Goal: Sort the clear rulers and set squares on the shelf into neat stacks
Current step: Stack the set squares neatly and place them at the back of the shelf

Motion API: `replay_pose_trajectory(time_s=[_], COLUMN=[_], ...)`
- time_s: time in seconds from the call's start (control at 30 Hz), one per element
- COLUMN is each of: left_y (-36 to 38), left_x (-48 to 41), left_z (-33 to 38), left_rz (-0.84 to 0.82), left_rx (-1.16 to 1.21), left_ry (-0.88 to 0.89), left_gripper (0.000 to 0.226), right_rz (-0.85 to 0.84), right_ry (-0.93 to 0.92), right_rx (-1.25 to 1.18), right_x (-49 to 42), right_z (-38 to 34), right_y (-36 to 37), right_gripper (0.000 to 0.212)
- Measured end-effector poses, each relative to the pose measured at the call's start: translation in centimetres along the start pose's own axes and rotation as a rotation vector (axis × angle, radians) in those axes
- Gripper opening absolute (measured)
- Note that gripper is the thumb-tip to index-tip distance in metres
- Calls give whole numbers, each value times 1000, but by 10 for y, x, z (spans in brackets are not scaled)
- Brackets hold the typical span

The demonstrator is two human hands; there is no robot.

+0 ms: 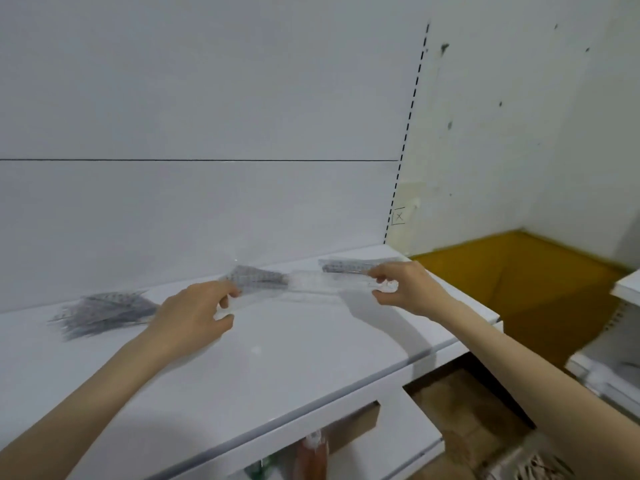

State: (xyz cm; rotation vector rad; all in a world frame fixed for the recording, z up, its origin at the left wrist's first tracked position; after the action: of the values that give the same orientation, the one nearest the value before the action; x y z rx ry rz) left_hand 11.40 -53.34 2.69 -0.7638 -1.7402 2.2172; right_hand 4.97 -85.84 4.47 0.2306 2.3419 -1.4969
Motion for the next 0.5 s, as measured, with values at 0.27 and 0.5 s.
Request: replay_pose_trajectory(time_s=[0.27, 0.5], left_y=[11, 11], left_x=[4, 2], left_z=[3, -6], left_rz=[26, 46], left_rx=[8, 27], left_ry=[16, -21], left_gripper=[17, 15], right_rz=[1, -20], right_ry=[239, 215], right_rx=[80, 105], right_x=[-36, -40], right_z=[96, 104], right_y=[15, 32], right_gripper=[25, 54])
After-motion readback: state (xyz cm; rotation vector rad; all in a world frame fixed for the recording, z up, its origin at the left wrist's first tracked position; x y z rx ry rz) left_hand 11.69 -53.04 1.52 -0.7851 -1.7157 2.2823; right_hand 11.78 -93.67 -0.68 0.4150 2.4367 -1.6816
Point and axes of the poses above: each hand's wrist, its own x-axis away from the middle knuckle, its own y-axis out of the palm, z = x × y, the point moved 7 cm from there along -x, towards the middle knuckle, and after that the axes turned 6 degrees about -x, right-handed, at the moved point
